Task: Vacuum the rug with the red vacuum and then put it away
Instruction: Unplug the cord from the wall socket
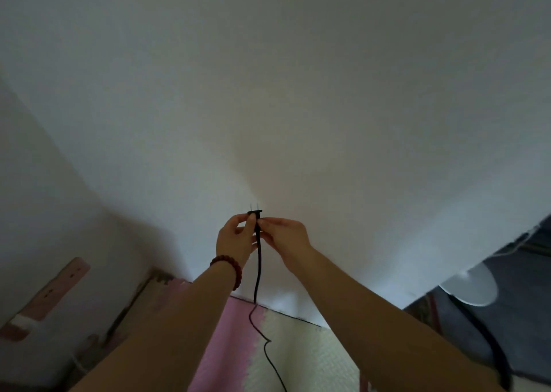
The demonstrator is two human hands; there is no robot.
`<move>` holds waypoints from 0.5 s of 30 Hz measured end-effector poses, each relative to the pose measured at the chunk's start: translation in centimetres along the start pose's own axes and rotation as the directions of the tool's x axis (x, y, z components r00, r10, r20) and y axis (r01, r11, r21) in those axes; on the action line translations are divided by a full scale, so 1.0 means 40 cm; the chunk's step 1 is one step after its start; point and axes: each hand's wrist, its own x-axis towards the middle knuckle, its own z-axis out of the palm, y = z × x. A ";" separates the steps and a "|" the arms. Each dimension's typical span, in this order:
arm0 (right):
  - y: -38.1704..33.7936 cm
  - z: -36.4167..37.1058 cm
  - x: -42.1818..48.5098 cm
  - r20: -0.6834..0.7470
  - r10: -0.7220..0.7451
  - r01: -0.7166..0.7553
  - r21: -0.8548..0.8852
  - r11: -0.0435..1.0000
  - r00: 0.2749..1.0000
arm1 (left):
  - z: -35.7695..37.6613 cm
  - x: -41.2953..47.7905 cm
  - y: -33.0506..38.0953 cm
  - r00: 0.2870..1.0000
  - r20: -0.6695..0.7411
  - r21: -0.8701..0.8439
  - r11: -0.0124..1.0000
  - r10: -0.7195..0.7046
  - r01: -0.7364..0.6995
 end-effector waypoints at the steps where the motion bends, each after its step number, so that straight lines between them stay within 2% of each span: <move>1: -0.005 -0.034 -0.008 -0.016 -0.006 0.006 0.016 1.000 1.000 | 0.032 -0.013 -0.003 1.000 0.020 -0.001 1.000 -0.002 0.002; 8: 0.005 -0.192 -0.063 -0.149 0.006 0.016 0.148 0.989 0.989 | 0.156 -0.066 -0.020 0.984 0.175 0.083 0.997 -0.013 -0.002; 15: 0.059 -0.133 -0.077 -0.232 0.002 0.050 0.217 0.975 0.973 | 0.083 -0.058 -0.010 0.974 0.226 0.126 0.992 -0.024 -0.005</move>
